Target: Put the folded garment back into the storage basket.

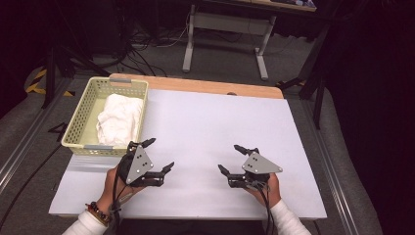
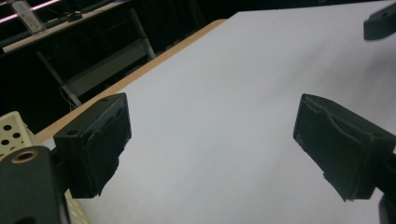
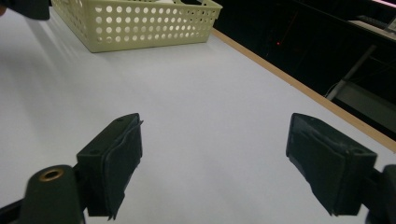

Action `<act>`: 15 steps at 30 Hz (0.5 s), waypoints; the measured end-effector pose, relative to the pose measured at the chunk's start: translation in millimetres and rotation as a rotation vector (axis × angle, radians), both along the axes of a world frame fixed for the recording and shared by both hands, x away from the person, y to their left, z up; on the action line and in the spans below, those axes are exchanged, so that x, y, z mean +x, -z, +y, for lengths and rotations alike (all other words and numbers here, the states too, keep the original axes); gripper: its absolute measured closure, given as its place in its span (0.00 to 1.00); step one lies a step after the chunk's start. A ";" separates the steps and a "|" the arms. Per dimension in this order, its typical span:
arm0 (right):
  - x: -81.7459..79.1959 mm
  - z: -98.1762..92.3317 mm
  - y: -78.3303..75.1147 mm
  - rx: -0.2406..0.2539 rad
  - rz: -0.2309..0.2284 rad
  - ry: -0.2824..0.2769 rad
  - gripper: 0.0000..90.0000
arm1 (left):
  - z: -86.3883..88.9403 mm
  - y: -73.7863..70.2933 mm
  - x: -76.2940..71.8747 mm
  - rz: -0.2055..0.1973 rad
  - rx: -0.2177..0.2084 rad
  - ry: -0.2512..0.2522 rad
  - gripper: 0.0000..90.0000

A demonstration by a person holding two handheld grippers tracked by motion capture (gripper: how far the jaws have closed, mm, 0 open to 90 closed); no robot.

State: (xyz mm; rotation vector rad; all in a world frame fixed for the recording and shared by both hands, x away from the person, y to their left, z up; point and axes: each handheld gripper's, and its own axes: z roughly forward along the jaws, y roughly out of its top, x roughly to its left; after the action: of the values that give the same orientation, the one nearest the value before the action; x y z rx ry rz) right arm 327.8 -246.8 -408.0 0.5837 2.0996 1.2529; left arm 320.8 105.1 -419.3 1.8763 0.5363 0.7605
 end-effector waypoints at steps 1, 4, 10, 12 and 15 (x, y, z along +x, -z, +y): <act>-1.6 -2.7 -0.3 0.003 -0.003 0.008 0.19 | -0.3 3.4 -1.4 0.007 -0.004 0.002 0.13; -6.5 -11.2 0.2 0.019 -0.006 0.028 0.16 | -3.0 12.0 -2.9 0.016 0.041 0.006 0.12; -16.5 -30.6 6.9 0.050 0.022 0.064 0.09 | 1.3 26.2 -5.3 0.054 0.071 -0.003 0.11; -20.4 -39.1 10.8 0.070 0.059 0.074 0.07 | 4.1 30.7 -6.2 0.061 0.082 -0.009 0.10; -25.5 -46.5 18.9 0.040 0.078 0.101 0.05 | 6.3 36.4 -7.5 0.071 0.107 -0.028 0.08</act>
State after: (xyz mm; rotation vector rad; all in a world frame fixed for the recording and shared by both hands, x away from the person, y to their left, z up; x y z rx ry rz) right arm 302.2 -293.3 -426.8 0.7574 2.0848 1.2353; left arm 313.3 111.4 -455.7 2.0043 0.5781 0.7555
